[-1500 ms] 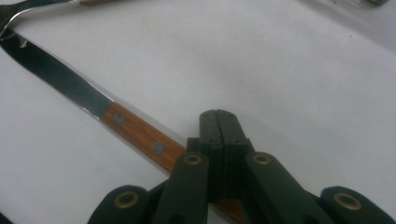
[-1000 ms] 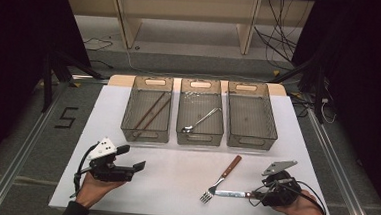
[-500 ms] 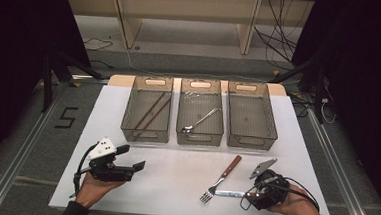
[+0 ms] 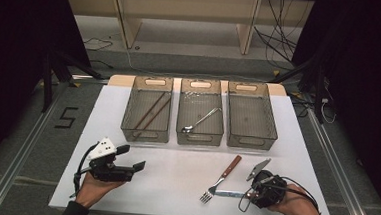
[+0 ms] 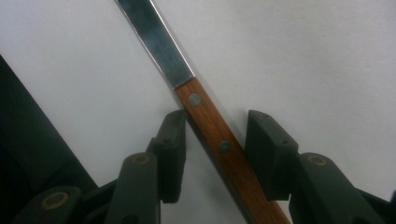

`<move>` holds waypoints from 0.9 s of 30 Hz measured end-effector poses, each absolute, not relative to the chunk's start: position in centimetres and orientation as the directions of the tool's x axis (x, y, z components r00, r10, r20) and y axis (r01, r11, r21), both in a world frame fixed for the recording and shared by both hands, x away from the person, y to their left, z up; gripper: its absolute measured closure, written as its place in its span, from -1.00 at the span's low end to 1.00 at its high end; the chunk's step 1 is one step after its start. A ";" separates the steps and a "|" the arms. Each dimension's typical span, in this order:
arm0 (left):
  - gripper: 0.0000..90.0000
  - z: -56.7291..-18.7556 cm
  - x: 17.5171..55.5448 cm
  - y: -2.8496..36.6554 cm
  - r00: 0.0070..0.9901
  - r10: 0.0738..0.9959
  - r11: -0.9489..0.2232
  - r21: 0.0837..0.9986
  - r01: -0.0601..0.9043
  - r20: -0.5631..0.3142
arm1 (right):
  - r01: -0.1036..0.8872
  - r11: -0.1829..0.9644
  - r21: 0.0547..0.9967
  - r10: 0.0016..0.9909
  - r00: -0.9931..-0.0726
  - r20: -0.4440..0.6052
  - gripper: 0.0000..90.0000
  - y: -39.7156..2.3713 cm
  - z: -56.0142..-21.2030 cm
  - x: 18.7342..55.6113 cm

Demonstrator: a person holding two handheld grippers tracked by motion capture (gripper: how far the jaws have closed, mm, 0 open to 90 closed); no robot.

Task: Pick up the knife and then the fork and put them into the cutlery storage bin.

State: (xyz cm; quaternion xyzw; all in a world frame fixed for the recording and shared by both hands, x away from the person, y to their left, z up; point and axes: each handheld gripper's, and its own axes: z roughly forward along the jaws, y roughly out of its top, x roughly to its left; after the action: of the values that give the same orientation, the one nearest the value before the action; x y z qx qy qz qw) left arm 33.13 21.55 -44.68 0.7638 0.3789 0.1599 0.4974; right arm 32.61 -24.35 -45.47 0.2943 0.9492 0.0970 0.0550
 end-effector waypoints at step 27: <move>-0.65 -44.7 33.1 21.6 0.665 0.736 -0.228 0.879 0.419 -0.127 | 0.456 0.881 0.127 0.466 -0.883 -0.065 0.72 -23.2 -45.1 32.2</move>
State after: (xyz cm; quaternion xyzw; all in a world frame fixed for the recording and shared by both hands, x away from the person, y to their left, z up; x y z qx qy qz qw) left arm 33.10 21.60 -44.66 0.7671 0.3764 0.1601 0.4943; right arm 32.16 -23.17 -45.14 0.2377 0.9687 0.0539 0.0470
